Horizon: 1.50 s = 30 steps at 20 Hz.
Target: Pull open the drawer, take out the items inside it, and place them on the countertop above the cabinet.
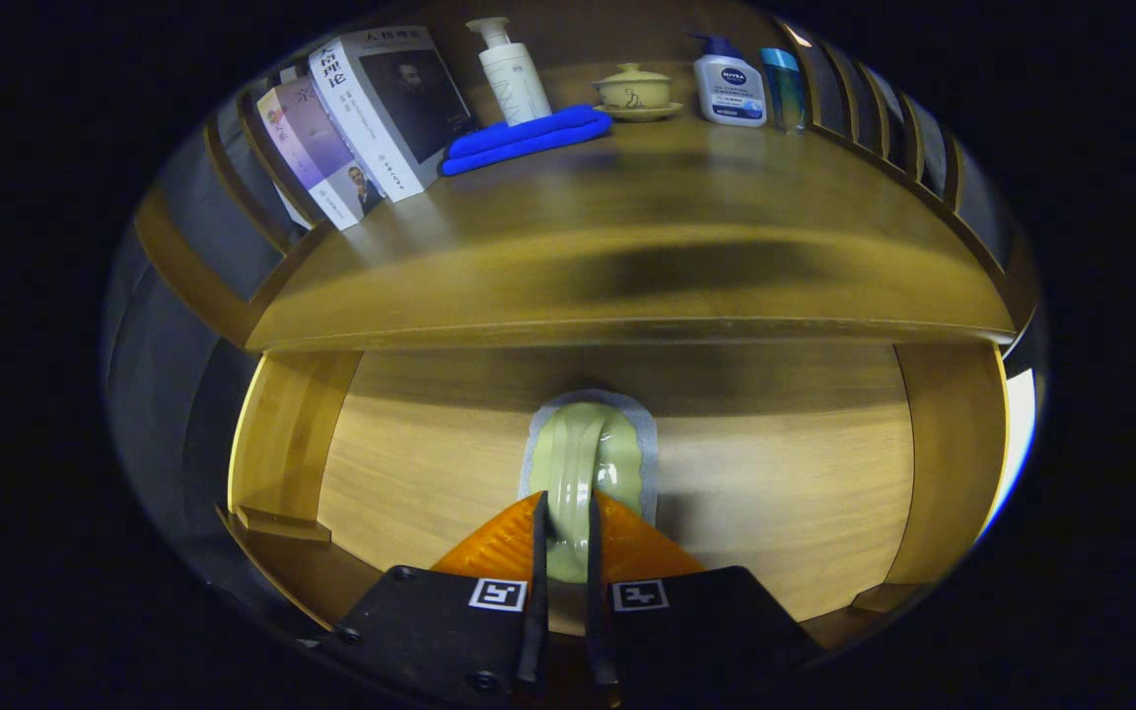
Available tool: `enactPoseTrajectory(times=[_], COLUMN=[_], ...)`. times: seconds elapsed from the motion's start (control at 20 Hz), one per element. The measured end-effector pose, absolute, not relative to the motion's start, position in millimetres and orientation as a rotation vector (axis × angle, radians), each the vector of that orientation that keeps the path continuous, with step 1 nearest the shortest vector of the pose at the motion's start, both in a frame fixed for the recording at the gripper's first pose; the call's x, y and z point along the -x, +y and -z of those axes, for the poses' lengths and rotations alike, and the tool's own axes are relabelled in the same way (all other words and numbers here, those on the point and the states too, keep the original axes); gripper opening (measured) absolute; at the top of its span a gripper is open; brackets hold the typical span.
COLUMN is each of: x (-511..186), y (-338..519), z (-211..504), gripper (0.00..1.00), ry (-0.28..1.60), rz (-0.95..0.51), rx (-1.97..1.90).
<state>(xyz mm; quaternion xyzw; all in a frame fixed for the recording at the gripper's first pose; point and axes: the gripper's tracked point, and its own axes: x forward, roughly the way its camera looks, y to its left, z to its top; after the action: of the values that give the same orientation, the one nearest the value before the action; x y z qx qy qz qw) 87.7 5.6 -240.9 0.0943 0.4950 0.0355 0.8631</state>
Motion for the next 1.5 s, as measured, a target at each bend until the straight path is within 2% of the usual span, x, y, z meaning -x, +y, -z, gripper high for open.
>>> enactPoseTrajectory(times=[0.4,0.9,1.5], x=[-59,-42,-86], y=[7,9,-1], z=[193,132,85], gripper=[0.17,0.17,0.17], ry=[0.938,0.811,0.7], rz=[-0.197,-0.279,-0.268], rx=[-0.141,-0.13,-0.133])
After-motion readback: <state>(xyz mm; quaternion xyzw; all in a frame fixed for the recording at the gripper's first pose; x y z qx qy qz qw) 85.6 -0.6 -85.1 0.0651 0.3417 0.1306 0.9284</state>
